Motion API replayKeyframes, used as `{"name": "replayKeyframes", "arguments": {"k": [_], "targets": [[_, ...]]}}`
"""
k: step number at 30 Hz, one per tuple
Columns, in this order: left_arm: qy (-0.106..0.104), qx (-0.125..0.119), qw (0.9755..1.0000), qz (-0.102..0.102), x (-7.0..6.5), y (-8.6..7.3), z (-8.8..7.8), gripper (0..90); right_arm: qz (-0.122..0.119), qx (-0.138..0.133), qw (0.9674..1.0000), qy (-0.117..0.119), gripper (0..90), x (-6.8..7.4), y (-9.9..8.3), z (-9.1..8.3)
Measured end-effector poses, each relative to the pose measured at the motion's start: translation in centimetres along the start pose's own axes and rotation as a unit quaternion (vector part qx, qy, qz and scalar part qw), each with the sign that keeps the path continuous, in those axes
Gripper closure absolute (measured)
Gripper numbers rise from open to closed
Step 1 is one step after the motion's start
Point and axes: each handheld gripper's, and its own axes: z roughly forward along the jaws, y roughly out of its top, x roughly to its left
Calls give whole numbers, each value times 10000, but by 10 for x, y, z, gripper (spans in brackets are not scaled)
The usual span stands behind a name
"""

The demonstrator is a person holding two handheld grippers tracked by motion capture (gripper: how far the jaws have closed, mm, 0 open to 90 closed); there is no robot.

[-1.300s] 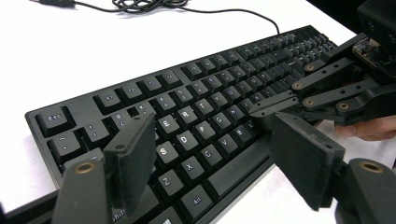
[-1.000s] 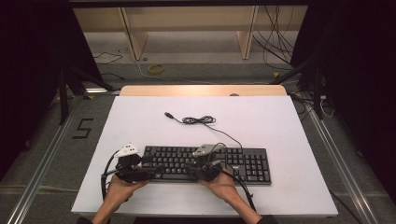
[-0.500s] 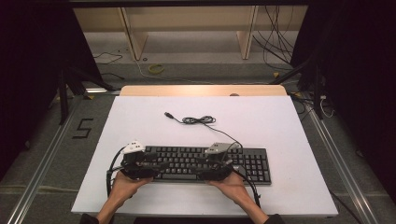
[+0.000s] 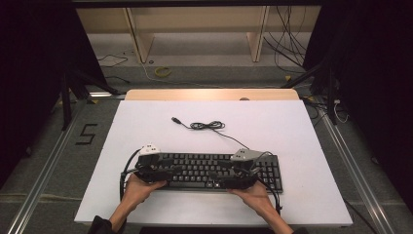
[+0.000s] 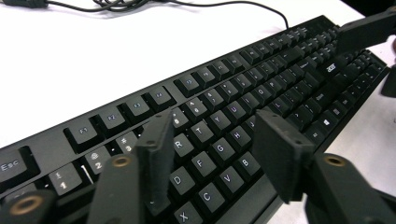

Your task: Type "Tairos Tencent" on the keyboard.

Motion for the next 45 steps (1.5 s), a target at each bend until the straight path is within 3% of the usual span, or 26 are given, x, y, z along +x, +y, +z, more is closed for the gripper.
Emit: {"name": "replayKeyframes", "arguments": {"k": [20, 35, 45], "targets": [[88, 392, 9987, 302, -4, 5, 26, 890, 9, -181, 9998, -117, 355, -2, -7, -19], [149, 512, 9979, 381, -8, 9, 37, 894, 29, -215, 9997, -133, 327, -1, -9, -25], [183, 540, 9976, 391, -6, 9, 36, 894, 31, -220, 9997, -138, 326, 0, -10, -26]]}}
